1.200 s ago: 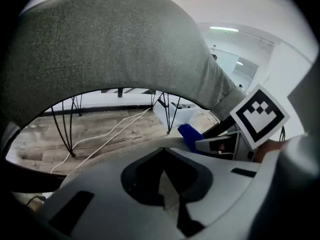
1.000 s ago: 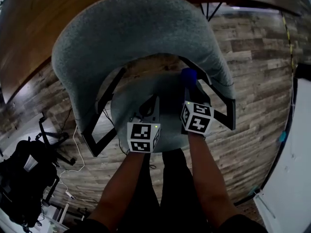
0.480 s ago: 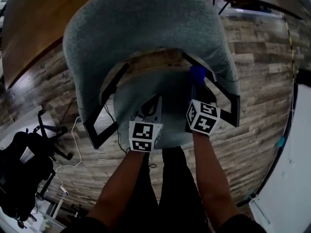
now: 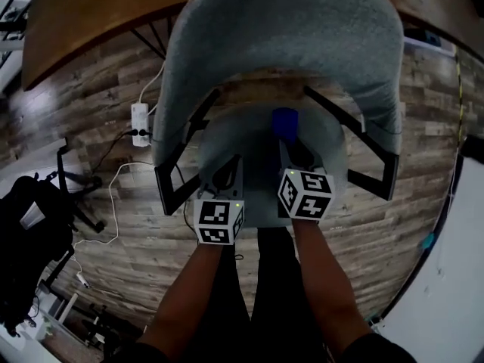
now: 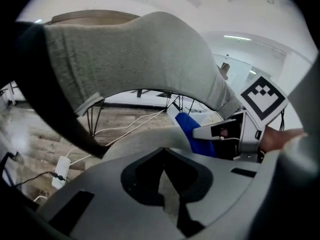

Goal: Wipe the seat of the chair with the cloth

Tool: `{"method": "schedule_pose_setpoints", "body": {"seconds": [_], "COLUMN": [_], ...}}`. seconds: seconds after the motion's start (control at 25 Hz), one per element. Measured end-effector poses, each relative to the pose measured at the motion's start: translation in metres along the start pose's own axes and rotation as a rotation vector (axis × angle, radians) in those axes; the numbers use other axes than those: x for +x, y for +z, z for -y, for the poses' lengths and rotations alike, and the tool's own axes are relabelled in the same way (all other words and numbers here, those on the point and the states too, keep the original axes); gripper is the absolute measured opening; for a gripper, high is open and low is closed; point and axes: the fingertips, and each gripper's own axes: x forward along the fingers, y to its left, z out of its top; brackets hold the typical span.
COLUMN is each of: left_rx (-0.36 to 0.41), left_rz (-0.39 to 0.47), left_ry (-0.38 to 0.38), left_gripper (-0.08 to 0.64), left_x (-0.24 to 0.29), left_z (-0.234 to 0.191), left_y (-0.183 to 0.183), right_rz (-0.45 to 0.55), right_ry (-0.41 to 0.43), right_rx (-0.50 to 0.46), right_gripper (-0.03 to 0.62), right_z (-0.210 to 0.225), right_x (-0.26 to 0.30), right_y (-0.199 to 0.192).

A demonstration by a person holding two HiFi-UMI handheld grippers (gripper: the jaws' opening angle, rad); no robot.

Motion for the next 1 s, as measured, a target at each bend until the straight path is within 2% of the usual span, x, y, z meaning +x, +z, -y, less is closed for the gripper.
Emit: {"method": "schedule_pose_setpoints", "body": {"seconds": [0.32, 0.52, 0.68, 0.8, 1.0], "left_rx": [-0.139, -0.209, -0.242, -0.241, -0.225], "left_rz": [0.0, 0.051, 0.067, 0.072, 0.069], "left_ry": [0.095, 0.164, 0.183, 0.182, 0.181], "left_gripper": [0.003, 0.003, 0.003, 0.003, 0.003], "left_x": [-0.033, -0.043, -0.047, -0.048, -0.046], "left_z": [-0.034, -0.048, -0.054, -0.054, -0.055], "left_y": [-0.037, -0.042, -0.043, -0.044, -0.042], "right_rz": [-0.113, -0.137, -0.175, -0.208, -0.231], "right_ry": [0.174, 0.292, 0.359, 0.378, 0.323], "right_rx": [-0.117, -0.193, -0.235, -0.282, -0.294], "right_gripper": [0.103, 0.103, 0.103, 0.103, 0.103], "right_z": [-0.084, -0.12, -0.142, -0.155, -0.145], "right_x": [0.01, 0.015, 0.021, 0.026, 0.033], "right_y": [-0.051, -0.064, -0.07, -0.078, -0.086]}}
